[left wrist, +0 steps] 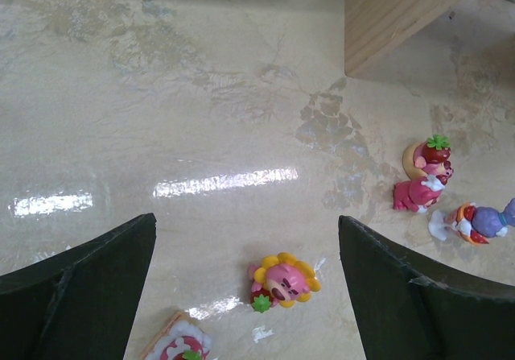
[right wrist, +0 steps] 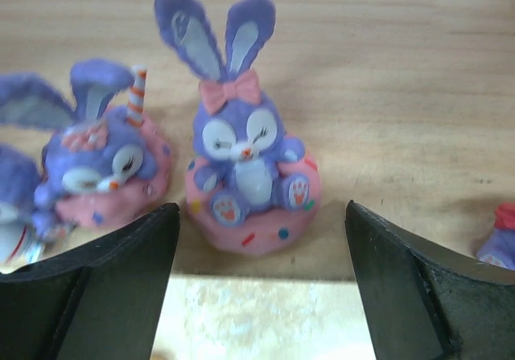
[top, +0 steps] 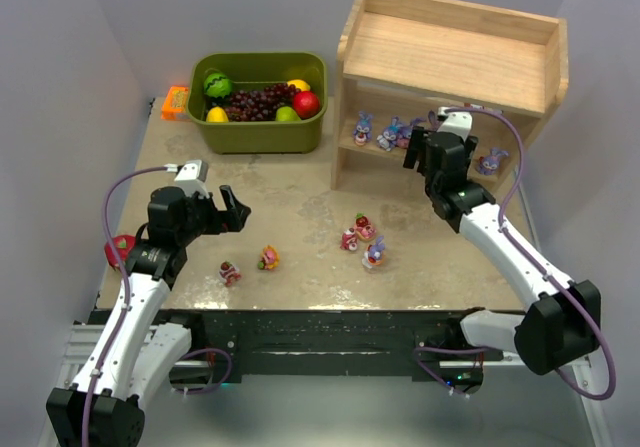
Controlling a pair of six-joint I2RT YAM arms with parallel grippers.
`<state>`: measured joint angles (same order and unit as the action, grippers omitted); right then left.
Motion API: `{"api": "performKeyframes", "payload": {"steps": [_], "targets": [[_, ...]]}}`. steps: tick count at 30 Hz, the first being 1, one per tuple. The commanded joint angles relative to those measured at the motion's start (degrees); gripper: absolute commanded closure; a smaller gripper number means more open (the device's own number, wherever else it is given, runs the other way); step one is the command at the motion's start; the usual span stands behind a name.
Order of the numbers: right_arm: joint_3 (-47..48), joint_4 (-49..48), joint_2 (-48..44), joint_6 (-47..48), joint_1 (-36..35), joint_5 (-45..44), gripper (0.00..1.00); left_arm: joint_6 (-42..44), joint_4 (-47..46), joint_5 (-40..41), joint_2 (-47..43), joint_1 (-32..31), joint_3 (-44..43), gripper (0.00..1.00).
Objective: Place and organize the plastic toys onto the shelf
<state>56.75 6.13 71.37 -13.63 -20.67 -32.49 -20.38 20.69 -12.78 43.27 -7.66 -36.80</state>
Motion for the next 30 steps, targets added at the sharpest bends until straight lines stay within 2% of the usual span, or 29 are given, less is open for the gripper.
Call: {"api": "performKeyframes", "payload": {"steps": [1, 13, 16, 17, 25, 30], "targets": [[1.5, 8.1, -6.0, -1.5, -0.3, 4.5, 0.12, 1.0, -1.6, 0.6, -1.2, -0.3, -0.6, 0.0], [1.9, 18.2, -20.5, -2.5, -0.3, 20.0, 0.12, 0.8, -1.4, 1.2, -1.3, -0.2, -0.5, 0.0], [2.9, 20.8, -23.1, -2.5, -0.3, 26.5, 0.11, 0.7, -1.3, 1.5, -1.3, -0.2, -0.4, 0.0], [2.8, 21.2, -24.3, -2.4, -0.3, 31.2, 0.11, 0.6, -1.3, 1.6, -1.4, -0.2, -0.4, 0.0], [-3.6, 22.8, -30.0, -1.0, -0.3, 44.9, 0.1, 0.6, -1.1, 2.0, -1.3, -0.2, -0.4, 0.01], [-8.7, 22.1, -28.6, -1.1, -0.3, 50.9, 0.12, 0.5, -1.0, 2.3, -0.9, -0.2, -0.5, 0.0]]}}
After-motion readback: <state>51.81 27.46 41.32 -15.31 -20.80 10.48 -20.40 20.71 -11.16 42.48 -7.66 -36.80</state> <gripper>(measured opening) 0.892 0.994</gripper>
